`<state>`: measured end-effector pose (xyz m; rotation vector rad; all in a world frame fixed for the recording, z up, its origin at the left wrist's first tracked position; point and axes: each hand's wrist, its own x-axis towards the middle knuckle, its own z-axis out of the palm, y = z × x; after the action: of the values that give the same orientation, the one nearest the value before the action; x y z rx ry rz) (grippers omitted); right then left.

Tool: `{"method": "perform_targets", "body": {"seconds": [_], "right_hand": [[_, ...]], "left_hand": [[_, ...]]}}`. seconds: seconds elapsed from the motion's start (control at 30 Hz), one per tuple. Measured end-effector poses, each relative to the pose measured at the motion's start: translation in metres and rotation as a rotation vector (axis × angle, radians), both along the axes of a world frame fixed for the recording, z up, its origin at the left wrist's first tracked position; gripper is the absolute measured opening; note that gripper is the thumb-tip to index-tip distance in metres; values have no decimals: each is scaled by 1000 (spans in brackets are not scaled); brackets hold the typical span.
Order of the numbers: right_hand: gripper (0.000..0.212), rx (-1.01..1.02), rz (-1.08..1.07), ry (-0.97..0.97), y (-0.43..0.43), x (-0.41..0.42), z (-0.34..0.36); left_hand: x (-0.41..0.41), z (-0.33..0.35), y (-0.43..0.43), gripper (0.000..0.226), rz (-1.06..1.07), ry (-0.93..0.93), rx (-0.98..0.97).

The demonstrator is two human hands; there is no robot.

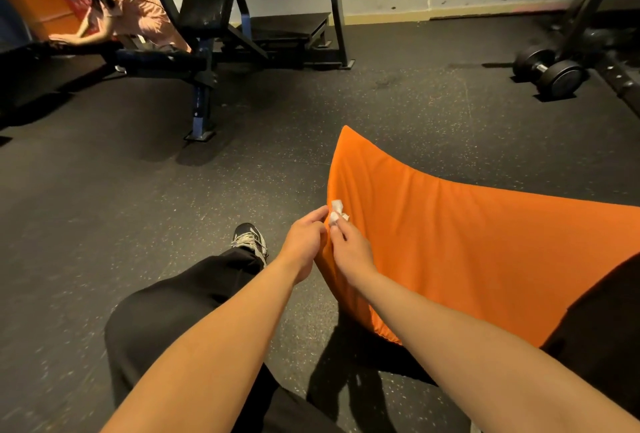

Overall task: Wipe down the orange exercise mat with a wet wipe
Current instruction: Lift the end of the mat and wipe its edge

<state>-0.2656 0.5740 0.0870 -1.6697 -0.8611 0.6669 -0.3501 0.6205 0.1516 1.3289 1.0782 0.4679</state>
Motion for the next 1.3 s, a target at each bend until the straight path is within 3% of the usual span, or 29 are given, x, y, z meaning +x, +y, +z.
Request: {"method": "perform_targets", "body": {"seconds": [0.1, 0.2, 0.37, 0.53, 0.67, 0.83, 0.97, 1.07, 1.2, 1.3], "right_hand": [[42, -26, 3, 161, 25, 11, 14], [34, -11, -43, 165, 16, -3, 16], [49, 18, -7, -62, -13, -17, -3], [58, -32, -46, 99, 14, 5, 23], [35, 47, -45, 8, -2, -10, 19], [35, 136, -6, -64, -20, -18, 0], [24, 91, -79, 142, 6, -14, 14], [25, 44, -78, 86, 1, -20, 5], [18, -187, -85, 17, -16, -13, -24], [24, -94, -116, 64, -9, -8, -10]], "left_hand": [[4, 6, -6, 67, -45, -30, -1], [4, 8, -2, 67, 25, -109, -72], [2, 8, -4, 55, 64, -141, -139], [4, -2, -4, 39, 66, -144, -80], [1, -6, 3, 36, 126, -120, -72], [-3, -1, 3, 40, 152, -152, -90], [-1, 4, -4, 46, 102, -172, -78], [-2, 0, -5, 44, 112, -152, -69], [-5, -2, -6, 41, 84, -132, -34], [-8, -5, -4, 43, 35, -100, -34]]}}
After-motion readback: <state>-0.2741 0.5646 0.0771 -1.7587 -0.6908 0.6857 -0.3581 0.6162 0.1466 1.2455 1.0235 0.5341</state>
